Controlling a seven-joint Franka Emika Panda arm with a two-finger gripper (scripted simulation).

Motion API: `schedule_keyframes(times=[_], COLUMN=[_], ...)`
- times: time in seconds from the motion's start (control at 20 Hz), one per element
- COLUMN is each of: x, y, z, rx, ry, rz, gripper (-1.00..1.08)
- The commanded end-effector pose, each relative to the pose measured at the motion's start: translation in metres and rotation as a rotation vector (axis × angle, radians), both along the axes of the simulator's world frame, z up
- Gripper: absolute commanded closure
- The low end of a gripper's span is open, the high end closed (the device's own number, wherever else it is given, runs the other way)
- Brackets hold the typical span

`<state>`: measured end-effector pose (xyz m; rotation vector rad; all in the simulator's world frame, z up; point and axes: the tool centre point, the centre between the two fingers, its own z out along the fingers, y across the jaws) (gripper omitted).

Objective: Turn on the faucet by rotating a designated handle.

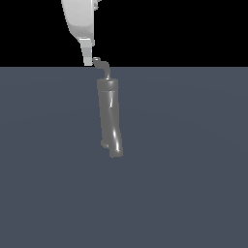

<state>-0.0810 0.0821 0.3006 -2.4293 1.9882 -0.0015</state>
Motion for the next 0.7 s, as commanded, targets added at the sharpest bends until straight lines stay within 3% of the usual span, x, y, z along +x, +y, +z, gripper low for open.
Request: schedule_keyframes(times=[0.0, 0.45, 0.5, 0.55, 0.65], x=[0.003, 0.007, 0.007, 0.005, 0.011], y=[-0.025, -0.083, -0.083, -0.054, -0.061], z=[0.000, 0.000, 0.000, 0.000, 0.000], rx=[-0.001, -0.001, -0.001, 0.000, 0.000], ry=[0.000, 0.002, 0.002, 0.003, 0.003], rz=[-0.020, -0.028, -0.028, 0.016, 0.012], gripper=[1.08, 1.08, 1.08, 1.08, 1.08])
